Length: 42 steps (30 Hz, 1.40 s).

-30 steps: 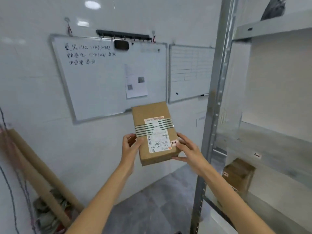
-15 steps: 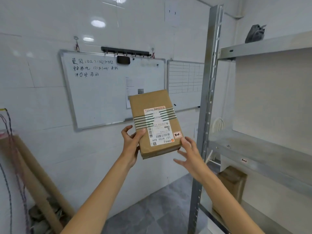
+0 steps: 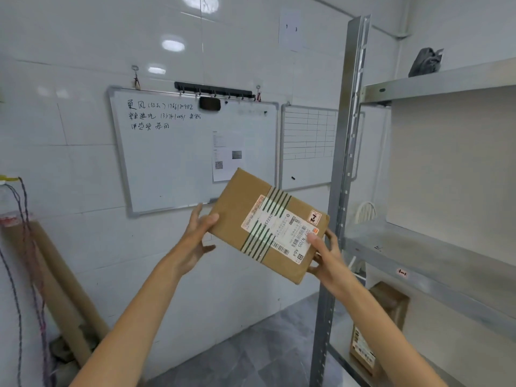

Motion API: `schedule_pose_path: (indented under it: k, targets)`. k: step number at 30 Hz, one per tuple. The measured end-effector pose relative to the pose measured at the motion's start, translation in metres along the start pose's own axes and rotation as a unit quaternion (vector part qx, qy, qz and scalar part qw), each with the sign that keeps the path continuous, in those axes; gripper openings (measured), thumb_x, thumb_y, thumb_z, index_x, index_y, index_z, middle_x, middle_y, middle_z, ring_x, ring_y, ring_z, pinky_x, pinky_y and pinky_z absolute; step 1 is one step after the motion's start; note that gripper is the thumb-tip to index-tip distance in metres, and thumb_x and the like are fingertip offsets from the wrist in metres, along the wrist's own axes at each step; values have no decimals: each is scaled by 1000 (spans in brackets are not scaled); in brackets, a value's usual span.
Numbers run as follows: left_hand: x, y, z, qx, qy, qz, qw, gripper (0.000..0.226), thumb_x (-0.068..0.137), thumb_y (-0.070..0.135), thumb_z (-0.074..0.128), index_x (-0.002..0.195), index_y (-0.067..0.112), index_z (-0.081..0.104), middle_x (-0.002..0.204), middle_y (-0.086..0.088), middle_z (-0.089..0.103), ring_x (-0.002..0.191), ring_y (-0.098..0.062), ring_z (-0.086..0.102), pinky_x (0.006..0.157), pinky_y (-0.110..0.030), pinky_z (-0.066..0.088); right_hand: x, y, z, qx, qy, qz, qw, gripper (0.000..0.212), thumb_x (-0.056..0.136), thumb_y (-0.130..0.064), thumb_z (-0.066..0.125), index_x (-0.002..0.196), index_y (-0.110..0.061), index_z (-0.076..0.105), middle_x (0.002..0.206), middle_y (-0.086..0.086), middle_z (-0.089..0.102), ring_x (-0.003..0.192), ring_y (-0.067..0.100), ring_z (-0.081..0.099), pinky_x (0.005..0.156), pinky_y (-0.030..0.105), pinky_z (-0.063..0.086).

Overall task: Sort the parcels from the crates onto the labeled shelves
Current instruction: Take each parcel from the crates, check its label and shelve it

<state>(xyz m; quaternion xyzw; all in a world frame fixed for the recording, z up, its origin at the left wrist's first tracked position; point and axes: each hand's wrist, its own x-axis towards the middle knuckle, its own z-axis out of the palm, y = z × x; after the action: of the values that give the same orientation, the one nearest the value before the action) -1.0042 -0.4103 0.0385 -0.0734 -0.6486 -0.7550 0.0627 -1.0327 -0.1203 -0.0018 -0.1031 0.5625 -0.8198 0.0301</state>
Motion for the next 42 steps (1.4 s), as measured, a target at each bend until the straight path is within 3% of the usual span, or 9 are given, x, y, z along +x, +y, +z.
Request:
schedule_pose_path:
  k: [6,12,16,19,25,31,34,37,42]
  targets:
    - [-5,-3,7,97,-113,-62,987,108,48,65,78,141,38,29,137,8,50,127,-15,47,111,-48,32,4,-20,-21,-70,-28,2,997,79,64,-37,74,131,-37,33,96,0,75,94,20,69,64,37,58]
    - [0,-17,20,64,-68,-21,995,104,47,63,81,136,39,33,126,3,59,106,-13,65,78,-28,55,-2,-21,-28,-102,-28,-4,994,92,60,-45,74,139,-37,27,113,5,66,108,24,63,90,51,52]
    - [1,-37,30,1,-6,1,1000,92,56,57,77,135,45,31,121,6,61,101,-12,67,74,-31,57,-10,-5,-37,-113,-28,39,992,105,66,-67,59,146,-46,-5,157,1,20,143,30,22,113,61,18]
    - [0,-50,41,-71,29,5,997,81,66,52,73,135,42,31,123,4,60,100,-11,67,71,-33,57,-16,10,-41,-98,-30,99,990,116,61,-72,58,145,-42,-17,160,2,4,143,35,20,110,62,24]
    - [-7,-76,81,-125,9,6,992,85,68,44,74,136,43,24,126,2,56,102,-14,67,72,-34,57,-21,28,-17,-27,-78,95,992,115,63,-63,72,149,-40,0,157,3,21,141,31,25,109,62,26]
    - [-19,-85,94,-119,20,-9,993,106,50,57,81,138,38,24,135,0,44,117,-20,51,80,-38,54,-27,16,-27,-21,-14,1,1000,97,64,-46,82,141,-42,23,138,2,50,125,27,50,104,62,36]
    - [-10,-68,88,68,14,38,997,66,73,72,52,131,43,41,135,12,46,123,-12,47,99,-36,44,-37,7,-38,-52,1,-20,998,93,67,-39,79,142,-42,24,134,1,56,118,23,58,92,51,50]
    - [1,-51,93,157,-83,44,983,46,84,69,38,112,40,60,108,18,64,103,-1,58,84,-23,44,-46,-7,-43,-67,35,-36,996,92,64,-42,79,141,-41,28,122,-3,66,111,18,63,88,45,54]
    - [8,-54,109,173,-99,35,979,35,100,42,31,96,29,63,99,12,69,98,-3,63,77,-16,47,-70,-23,-40,-90,108,-62,988,105,55,-54,81,144,-40,27,130,-3,60,118,20,59,102,50,45]
